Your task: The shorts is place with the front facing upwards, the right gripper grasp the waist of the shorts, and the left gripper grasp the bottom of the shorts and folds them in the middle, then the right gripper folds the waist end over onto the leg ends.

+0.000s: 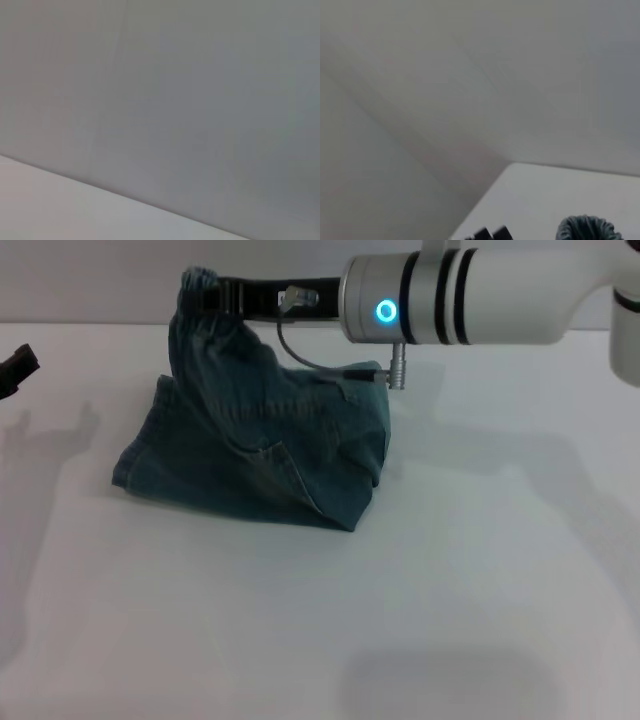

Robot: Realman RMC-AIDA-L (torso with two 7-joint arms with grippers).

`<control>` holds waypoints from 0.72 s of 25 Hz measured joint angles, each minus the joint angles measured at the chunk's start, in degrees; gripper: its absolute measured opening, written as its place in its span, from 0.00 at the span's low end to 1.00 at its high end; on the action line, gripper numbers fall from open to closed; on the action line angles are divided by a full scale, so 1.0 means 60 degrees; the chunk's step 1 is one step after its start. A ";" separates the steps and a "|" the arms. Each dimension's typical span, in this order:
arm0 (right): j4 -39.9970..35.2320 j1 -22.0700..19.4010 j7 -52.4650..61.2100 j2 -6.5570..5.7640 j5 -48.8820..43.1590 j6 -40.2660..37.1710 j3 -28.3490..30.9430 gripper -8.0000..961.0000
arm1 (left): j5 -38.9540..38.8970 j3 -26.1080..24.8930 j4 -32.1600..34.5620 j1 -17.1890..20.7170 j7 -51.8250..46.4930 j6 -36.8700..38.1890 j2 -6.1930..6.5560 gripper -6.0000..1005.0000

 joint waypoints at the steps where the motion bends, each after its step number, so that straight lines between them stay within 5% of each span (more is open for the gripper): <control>1: 0.0089 0.0055 0.0004 0.0002 0.0001 -0.0032 -0.0053 0.05 | 0.0000 -0.0001 0.0001 -0.0009 0.0001 0.0024 0.0000 0.83; 10: 0.0341 0.0385 0.0345 -0.0025 -0.0072 -0.0484 -0.0821 0.09 | 0.0000 0.0131 -0.0064 -0.0286 0.0016 0.0098 0.0000 0.83; 18: 0.0141 -0.0190 0.0025 -0.0041 -0.0016 -0.1152 -0.0756 0.20 | 0.0000 0.0165 -0.0075 -0.0307 0.0023 0.0087 0.0000 0.83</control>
